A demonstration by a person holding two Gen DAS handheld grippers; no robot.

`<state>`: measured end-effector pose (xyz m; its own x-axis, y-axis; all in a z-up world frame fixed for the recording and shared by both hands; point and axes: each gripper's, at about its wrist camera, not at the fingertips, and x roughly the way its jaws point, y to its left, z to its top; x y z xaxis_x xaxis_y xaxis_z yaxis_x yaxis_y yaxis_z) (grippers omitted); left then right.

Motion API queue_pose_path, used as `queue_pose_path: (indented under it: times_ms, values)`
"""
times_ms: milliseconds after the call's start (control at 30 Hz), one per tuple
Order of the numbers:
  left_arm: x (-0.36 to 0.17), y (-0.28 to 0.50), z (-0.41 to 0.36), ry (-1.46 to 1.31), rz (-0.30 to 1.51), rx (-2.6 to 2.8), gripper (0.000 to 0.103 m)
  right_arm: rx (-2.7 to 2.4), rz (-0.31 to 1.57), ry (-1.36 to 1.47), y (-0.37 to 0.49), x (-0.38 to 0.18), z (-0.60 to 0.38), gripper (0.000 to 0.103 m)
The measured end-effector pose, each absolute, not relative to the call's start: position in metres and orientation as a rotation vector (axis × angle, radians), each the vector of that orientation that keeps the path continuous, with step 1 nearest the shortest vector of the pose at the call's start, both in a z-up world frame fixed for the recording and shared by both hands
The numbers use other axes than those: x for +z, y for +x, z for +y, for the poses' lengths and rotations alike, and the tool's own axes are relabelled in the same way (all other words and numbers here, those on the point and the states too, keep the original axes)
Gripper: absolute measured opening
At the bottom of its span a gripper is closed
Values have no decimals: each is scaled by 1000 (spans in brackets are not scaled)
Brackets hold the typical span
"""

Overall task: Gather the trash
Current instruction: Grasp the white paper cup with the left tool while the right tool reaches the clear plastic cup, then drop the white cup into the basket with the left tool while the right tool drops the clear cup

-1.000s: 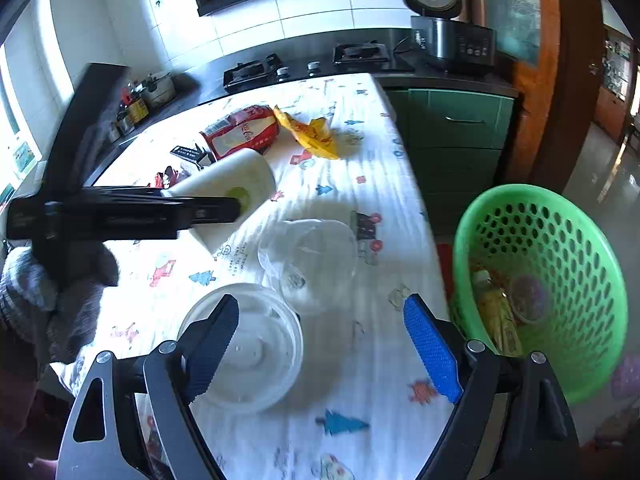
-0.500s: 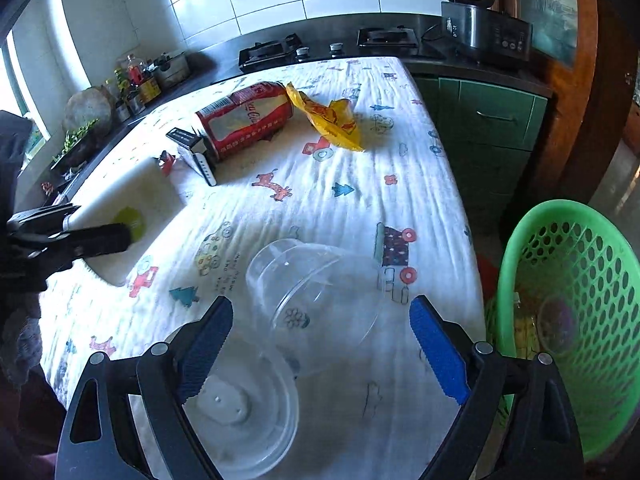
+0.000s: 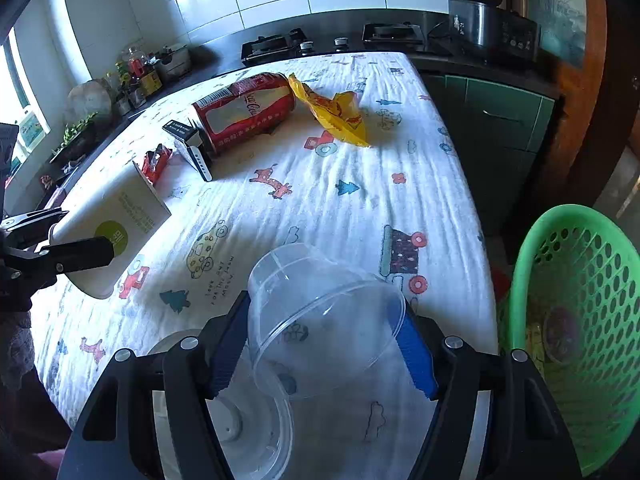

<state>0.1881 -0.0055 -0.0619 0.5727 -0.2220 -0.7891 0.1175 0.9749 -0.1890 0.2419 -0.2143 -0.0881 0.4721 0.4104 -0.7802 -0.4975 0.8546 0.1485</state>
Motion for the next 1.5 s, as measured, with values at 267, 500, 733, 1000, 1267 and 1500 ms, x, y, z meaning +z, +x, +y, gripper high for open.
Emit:
queue_pose_path:
  times_ms: [267,500,733,1000,1267,1500]
  values:
    - [-57,187,-17,-103,926,-221,65,488,838,-154,223,-69,-216,66]
    - [-48,190,-37,-80,910,-255,65,417,796,-154,212,-53,-233,66]
    - [-33,196,-72,-47,886,-316,65,295,795,-116,209,-44,-278,66]
    - [-23,210,-121,-10,879,-390,65,114,830,-60,213,-53,-350,66]
    - [-15,228,-170,31,869,-445,65,-20,887,26,222,-76,-410,67]
    - [-15,252,-207,26,882,-498,65,-54,882,99,222,-82,-437,74]
